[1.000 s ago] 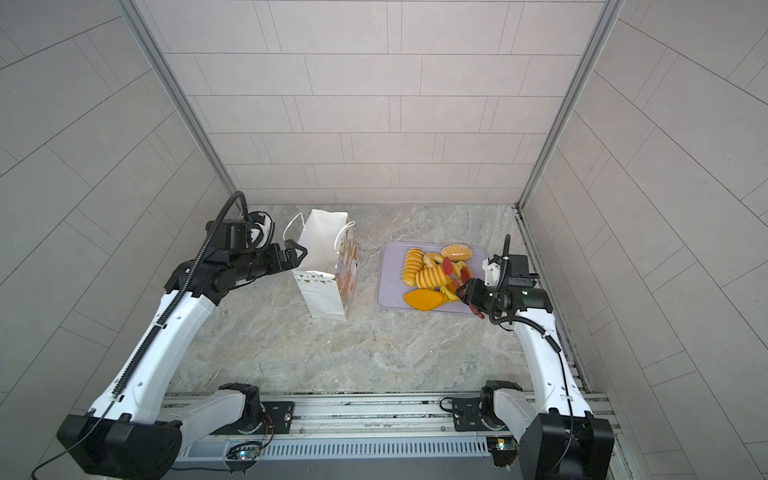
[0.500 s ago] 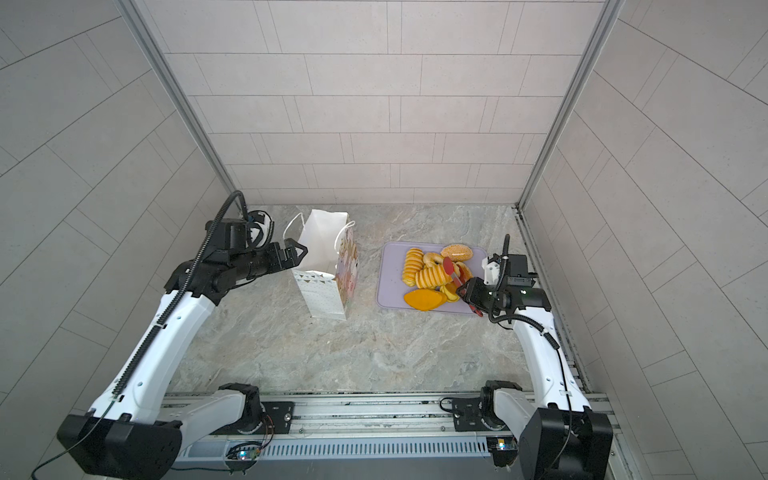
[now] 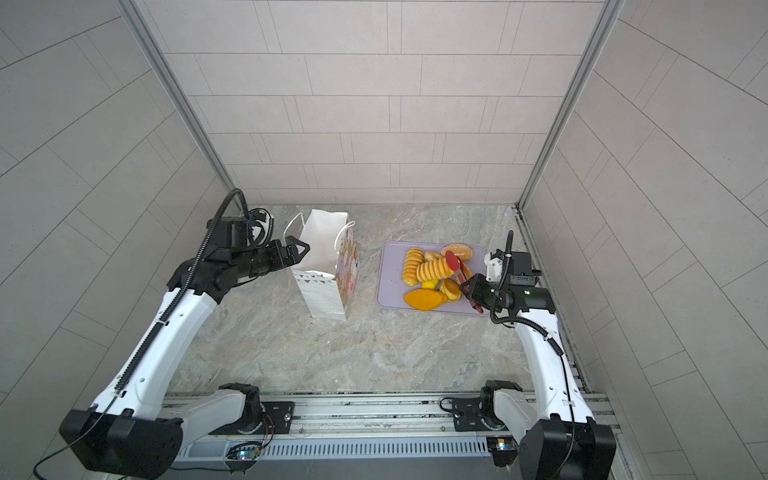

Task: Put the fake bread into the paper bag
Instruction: 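Close the tongs on the ridged yellow bread with the right gripper, then lift the gripped yellow bread with the tongs toward the bag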

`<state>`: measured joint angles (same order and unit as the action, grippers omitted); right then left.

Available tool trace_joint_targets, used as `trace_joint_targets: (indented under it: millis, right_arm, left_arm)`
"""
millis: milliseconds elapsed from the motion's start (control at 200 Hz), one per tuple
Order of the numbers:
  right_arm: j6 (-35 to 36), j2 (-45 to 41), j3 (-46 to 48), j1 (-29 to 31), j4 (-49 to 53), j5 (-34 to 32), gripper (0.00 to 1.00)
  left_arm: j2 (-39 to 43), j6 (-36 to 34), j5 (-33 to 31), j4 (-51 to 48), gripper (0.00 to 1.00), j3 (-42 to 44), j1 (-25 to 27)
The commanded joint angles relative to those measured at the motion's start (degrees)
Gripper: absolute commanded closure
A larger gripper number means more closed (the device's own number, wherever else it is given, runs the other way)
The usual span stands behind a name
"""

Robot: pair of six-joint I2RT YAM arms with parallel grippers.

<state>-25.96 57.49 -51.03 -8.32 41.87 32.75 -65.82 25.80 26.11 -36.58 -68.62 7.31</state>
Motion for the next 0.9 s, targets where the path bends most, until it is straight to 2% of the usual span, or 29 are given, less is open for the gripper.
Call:
trace_joint_targets:
  millis: [0, 385, 670, 896]
  right_arm:
    - [-0.1, -1.6, -3.0, -0.1, -0.4, -0.1, 0.70]
    - [-1.3, -1.6, -9.7, -0.1, 1.1, 1.2, 0.73]
    - [-3.0, -1.1, -16.8, 0.3, 1.9, 3.0, 0.72]
    - [-3.5, 0.2, -23.7, 4.9, 2.5, 1.3, 0.72]
  left_arm:
    - [-0.5, 0.5, 0.6, 1.2, 0.13, -0.4, 0.3]
    - [-1.8, 0.6, 0.3, 1.8, 0.44, -0.4, 0.3]
    - [-1.7, 1.4, 1.0, 3.1, 0.57, 0.4, 0.3]
    - [-1.7, 1.9, 1.4, 3.6, 0.65, 1.0, 0.2]
